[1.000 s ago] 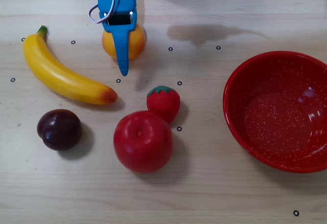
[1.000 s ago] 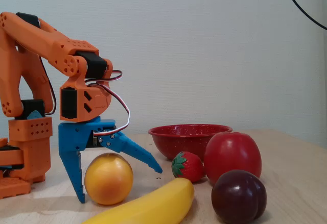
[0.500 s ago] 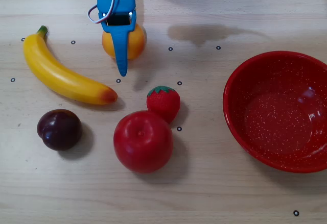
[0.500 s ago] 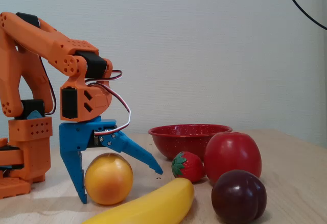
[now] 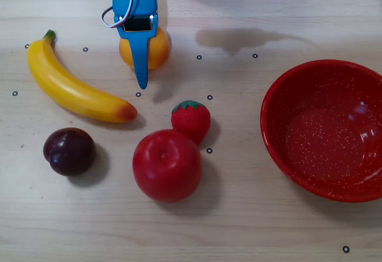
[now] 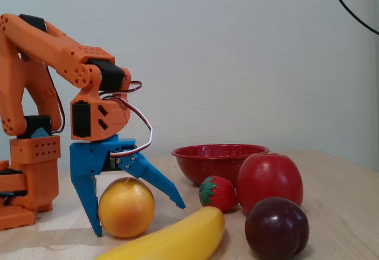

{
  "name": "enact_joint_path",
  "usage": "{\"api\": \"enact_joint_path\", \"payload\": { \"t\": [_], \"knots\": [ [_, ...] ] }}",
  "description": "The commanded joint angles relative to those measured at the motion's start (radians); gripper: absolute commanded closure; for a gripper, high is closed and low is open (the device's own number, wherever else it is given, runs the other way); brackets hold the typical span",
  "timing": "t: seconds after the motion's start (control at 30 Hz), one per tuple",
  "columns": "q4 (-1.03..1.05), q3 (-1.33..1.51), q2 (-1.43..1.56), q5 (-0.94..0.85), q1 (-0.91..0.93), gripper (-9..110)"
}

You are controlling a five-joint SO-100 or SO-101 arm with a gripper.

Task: Put the peach in the red bowl.

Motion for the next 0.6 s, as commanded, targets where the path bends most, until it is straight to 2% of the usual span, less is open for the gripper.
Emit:
{"api": "enact_joint_path", "payload": {
  "t": [0.0,0.57],
  "knots": [
    [-0.029,-0.043,-0.002,-0.003,-0.015,53],
    [-0.025,-0.044,-0.006,0.031,-0.028,62]
  ]
}}
